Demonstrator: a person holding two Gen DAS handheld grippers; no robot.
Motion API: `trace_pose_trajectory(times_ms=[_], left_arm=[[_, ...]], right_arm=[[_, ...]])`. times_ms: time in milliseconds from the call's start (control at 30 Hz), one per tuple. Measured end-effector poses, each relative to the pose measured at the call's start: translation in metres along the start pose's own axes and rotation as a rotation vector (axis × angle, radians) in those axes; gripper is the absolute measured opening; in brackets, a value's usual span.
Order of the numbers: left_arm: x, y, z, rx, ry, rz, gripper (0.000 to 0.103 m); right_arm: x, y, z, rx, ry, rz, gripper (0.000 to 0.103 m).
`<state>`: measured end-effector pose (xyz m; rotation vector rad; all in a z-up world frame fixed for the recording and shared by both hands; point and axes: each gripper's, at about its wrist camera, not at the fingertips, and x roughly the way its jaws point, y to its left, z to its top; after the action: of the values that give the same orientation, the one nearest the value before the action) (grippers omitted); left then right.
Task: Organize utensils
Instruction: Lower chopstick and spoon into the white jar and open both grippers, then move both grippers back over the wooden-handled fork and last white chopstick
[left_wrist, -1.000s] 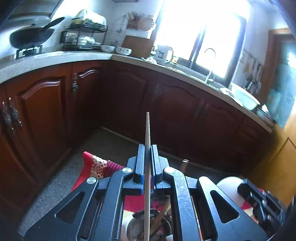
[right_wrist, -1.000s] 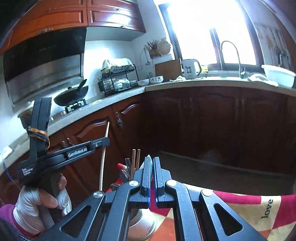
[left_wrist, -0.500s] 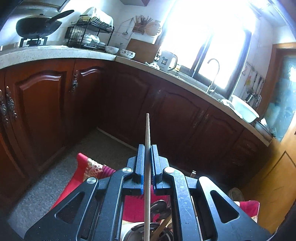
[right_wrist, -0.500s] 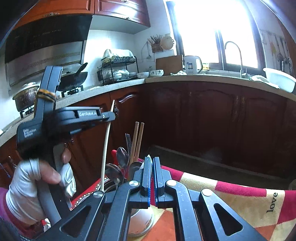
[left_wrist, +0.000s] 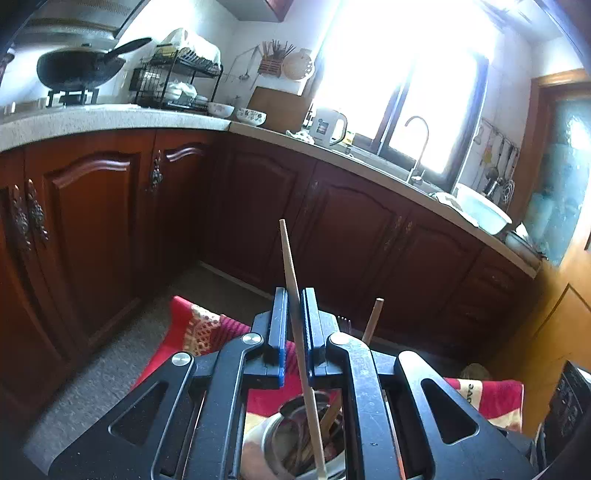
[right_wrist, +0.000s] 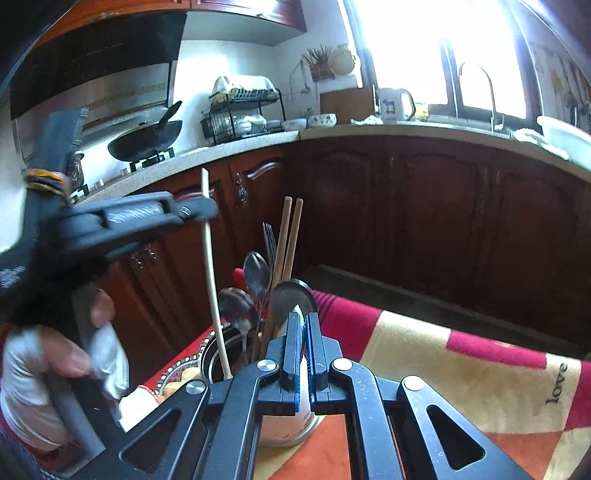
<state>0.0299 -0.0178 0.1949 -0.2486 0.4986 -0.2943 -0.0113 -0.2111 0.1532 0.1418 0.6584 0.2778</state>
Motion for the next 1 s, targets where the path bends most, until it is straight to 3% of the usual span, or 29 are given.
trace_pose_trajectory(times_ms=[300,633,733,767,800,1000], left_arm=[[-0.005,-0.006,-0.029,0.071,0.071,0.013,0.005],[0.000,-0.010,-0.051,0.083,0.160,0.014,0.006],[-0.003,-0.014,-0.053,0.092,0.178,0.017,0.019],[-0.004,-0.014,-0.054,0.092,0.179,0.017,0.031],[-0.006,-0.014,-0.054,0.090,0.177,0.017,0.037],[-0.015,-0.018,-0.056,0.110,0.176,0.030,0.040]], right_arm=[[0.002,-0.001,-0.004,0.039,0.058,0.026,0.002],[-0.006,-0.012,-0.005,0.106,0.080,0.045,0.016],[-0.011,-0.015,-0.005,0.122,0.076,0.050,0.016],[-0.013,-0.015,-0.006,0.126,0.075,0.050,0.016],[-0.015,-0.016,-0.006,0.131,0.073,0.050,0.017],[-0.028,-0.021,-0.009,0.140,0.062,0.039,0.030]])
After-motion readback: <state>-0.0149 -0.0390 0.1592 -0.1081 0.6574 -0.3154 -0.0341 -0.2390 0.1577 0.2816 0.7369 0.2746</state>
